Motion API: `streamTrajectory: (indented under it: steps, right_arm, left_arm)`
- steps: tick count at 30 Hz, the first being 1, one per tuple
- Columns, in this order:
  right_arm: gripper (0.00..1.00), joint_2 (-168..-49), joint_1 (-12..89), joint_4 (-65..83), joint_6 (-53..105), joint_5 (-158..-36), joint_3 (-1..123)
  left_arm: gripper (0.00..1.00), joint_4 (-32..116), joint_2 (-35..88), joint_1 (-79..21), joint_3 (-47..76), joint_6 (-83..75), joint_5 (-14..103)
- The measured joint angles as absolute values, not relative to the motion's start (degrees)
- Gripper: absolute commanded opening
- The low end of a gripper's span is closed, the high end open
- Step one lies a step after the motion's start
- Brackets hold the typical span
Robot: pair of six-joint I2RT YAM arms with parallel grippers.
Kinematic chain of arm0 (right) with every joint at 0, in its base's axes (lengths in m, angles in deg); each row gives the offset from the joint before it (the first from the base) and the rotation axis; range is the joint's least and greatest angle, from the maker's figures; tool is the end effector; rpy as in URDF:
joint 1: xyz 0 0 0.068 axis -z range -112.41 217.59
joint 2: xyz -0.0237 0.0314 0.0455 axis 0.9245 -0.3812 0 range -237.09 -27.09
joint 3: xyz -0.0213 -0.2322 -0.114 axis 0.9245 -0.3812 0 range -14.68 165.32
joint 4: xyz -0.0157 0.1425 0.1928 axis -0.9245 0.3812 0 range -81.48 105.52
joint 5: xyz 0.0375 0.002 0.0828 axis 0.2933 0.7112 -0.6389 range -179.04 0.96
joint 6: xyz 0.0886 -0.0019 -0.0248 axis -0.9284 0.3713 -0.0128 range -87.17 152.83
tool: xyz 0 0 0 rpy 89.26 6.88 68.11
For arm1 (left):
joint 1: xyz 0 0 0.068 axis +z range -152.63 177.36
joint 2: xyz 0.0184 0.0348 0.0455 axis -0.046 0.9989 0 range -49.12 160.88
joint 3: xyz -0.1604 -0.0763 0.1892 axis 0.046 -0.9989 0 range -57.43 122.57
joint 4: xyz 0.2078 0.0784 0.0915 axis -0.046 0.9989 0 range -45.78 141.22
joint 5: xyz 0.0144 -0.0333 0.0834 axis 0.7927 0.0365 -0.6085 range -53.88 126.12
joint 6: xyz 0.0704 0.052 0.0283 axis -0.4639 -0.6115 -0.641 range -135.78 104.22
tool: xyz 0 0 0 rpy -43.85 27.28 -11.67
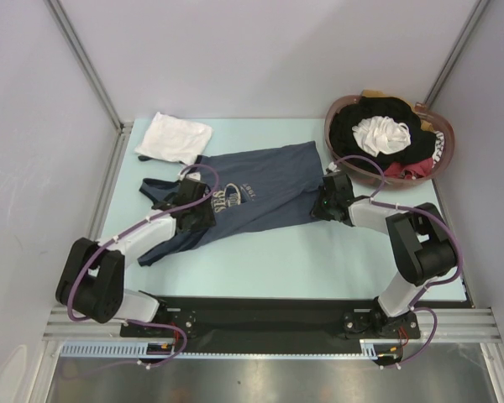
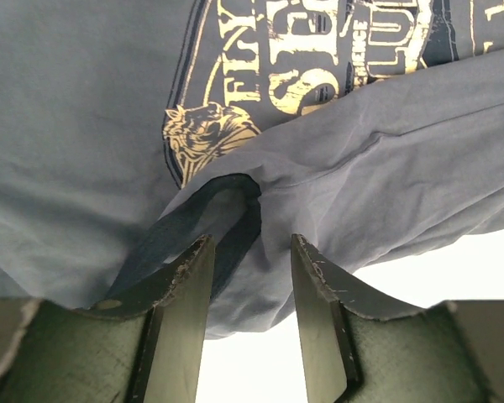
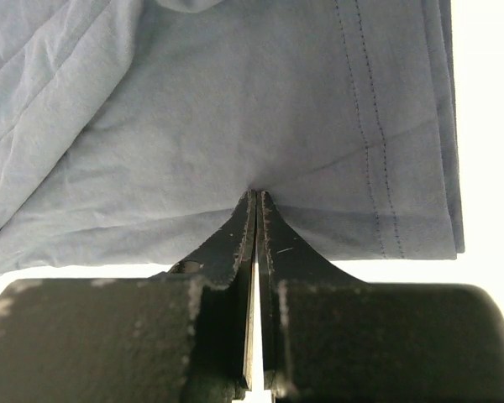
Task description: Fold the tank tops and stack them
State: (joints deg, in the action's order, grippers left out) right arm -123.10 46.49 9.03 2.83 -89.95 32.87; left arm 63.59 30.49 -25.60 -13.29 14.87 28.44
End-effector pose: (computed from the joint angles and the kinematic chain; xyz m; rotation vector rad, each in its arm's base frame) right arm 0.3179 0.1241 0.1177 0.1843 2.4632 0.4162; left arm 0.2625 -0.0993 0.1522 -0.2231 2.5185 -0.2094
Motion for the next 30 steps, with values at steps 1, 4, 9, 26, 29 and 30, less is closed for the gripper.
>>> streamTrajectory:
  steps: [1,4,9,26,29,30]
  right_arm:
    - [0.00,-123.10,46.49,8.84,2.81,-89.78,32.78]
    - [0.00,-123.10,46.49,8.60,2.79,-89.30,32.65]
    - [0.00,-123.14,46.49,8.51,2.59,-89.30,32.65]
    - [0.00,-123.69,46.66,6.67,2.37,-89.56,32.43]
    - [0.00,-123.73,46.68,6.52,2.33,-89.56,32.43]
    - [0.00,-123.75,46.71,6.50,2.24,-89.56,32.43]
  left_arm:
    - [0.47,63.59,30.60,-25.60,-13.29,14.90,28.68]
    - [0.47,63.64,30.80,-25.60,-13.29,15.25,28.83]
    - [0.45,64.31,32.37,-25.53,-13.29,15.64,28.59]
    - [0.55,56.31,26.75,-16.96,-22.25,20.51,34.67]
    - [0.49,55.33,26.75,-16.63,-22.47,20.71,34.84]
    - [0.47,55.05,26.75,-16.63,-22.62,20.78,34.87]
